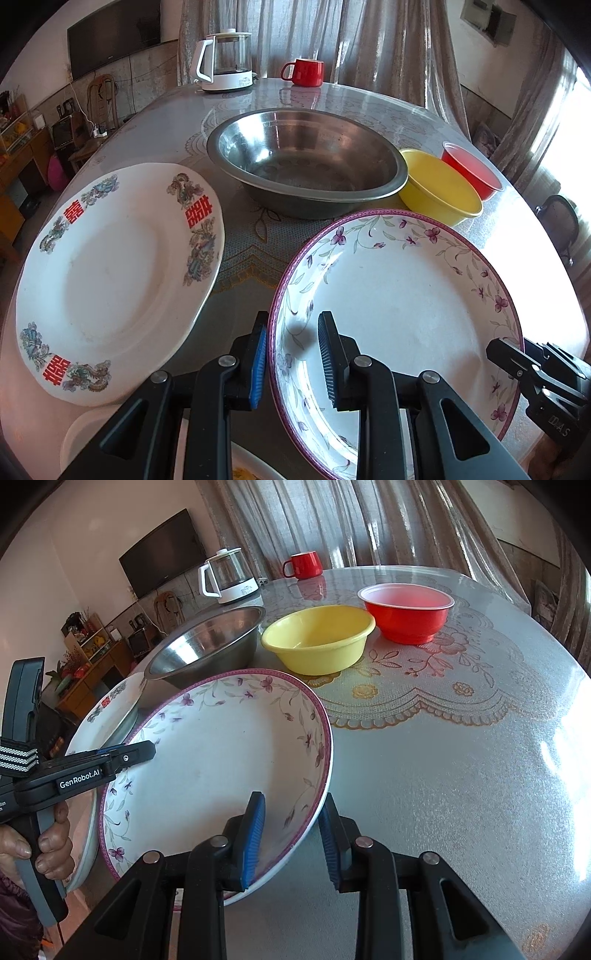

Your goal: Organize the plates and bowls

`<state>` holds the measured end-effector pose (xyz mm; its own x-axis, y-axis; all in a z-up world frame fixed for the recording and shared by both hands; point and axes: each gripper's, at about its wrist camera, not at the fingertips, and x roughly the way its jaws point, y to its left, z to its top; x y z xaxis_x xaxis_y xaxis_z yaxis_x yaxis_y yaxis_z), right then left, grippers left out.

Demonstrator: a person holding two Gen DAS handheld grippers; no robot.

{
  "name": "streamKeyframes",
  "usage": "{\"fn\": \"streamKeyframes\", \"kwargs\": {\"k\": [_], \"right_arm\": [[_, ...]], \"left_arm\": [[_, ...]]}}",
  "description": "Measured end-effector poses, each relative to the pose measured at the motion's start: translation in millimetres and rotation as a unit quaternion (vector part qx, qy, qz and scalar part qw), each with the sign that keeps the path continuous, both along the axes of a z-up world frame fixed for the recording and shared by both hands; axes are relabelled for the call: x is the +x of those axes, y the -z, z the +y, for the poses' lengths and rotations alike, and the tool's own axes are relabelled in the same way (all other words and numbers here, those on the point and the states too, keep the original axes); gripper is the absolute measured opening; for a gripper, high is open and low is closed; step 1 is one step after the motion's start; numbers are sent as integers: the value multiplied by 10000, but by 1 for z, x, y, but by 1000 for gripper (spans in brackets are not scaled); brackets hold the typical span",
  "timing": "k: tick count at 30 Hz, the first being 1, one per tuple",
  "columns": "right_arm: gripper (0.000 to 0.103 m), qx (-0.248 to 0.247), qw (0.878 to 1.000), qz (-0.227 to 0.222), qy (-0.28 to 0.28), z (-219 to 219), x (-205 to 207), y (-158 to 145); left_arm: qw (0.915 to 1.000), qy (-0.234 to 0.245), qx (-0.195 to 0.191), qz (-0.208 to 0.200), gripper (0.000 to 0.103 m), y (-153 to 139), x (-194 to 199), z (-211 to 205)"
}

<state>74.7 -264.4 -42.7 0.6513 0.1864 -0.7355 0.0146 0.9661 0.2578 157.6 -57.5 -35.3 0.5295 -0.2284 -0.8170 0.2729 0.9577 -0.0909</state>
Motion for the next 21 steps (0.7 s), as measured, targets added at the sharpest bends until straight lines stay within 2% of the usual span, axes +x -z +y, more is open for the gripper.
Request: {"fn": "streamKeyframes", "kwargs": {"k": [7,11,18,21], "right_arm": [[25,-348,9994,60,61,7,0,0],[25,-436,9989,107,103,8,1,0],[27,-564,9983,106,122,11,0,0],[29,-631,9979,96,132,14,-1,0]], "left_arm": [[9999,68,130,-25,26,-1,-9,-3],[10000,17,60,1,28,-3,-9,-2],[9998,5,50,-169,39,-9,-17,-2],[9997,-23,18,-234,41,-12,-25,2]]}}
